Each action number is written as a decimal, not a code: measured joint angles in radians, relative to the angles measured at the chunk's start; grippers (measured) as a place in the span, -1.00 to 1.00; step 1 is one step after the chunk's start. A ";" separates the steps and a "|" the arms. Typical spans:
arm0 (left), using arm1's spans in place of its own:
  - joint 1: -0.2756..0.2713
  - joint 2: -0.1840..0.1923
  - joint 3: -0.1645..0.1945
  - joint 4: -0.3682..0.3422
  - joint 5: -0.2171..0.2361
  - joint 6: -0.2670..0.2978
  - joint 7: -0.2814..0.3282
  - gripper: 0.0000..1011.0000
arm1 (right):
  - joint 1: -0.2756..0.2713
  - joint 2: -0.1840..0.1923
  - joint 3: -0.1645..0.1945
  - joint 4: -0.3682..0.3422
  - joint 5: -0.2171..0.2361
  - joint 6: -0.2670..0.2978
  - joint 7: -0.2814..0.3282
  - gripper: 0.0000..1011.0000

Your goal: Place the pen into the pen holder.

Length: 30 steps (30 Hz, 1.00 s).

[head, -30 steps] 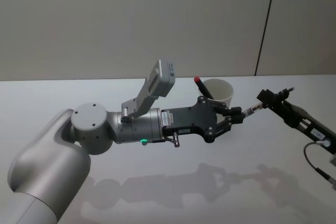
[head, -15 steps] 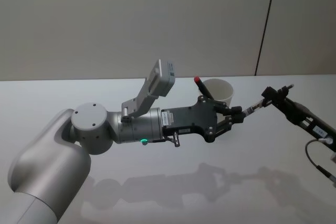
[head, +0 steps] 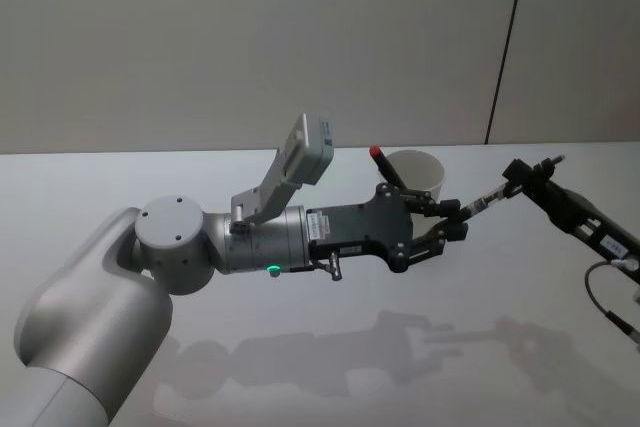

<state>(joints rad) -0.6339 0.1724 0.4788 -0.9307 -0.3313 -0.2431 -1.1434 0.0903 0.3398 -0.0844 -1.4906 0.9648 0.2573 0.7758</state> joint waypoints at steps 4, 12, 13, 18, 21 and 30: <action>0.000 0.000 0.000 0.000 0.000 0.000 0.000 -0.20 | 0.001 0.003 -0.002 -0.002 0.001 -0.002 -0.001 -0.74; 0.000 -0.001 0.000 0.000 -0.001 0.000 0.000 0.34 | 0.004 0.009 -0.008 -0.004 -0.009 -0.010 -0.005 -0.74; 0.000 -0.001 0.000 0.000 -0.001 0.000 0.000 0.34 | 0.005 0.010 -0.008 -0.004 -0.011 -0.011 -0.005 -0.74; 0.000 -0.001 0.000 0.000 -0.001 -0.001 0.000 0.68 | 0.010 0.016 -0.010 -0.005 -0.030 -0.021 -0.009 -0.74; 0.000 -0.001 0.000 0.000 -0.001 -0.001 0.000 0.85 | 0.015 0.020 -0.010 -0.005 -0.047 -0.031 -0.012 -0.74; 0.000 -0.001 0.000 0.000 -0.002 -0.001 0.000 0.98 | 0.039 0.039 -0.006 0.010 -0.103 -0.062 -0.028 -0.74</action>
<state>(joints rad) -0.6339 0.1719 0.4788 -0.9307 -0.3332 -0.2440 -1.1437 0.1296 0.3791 -0.0899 -1.4806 0.8621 0.1951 0.7483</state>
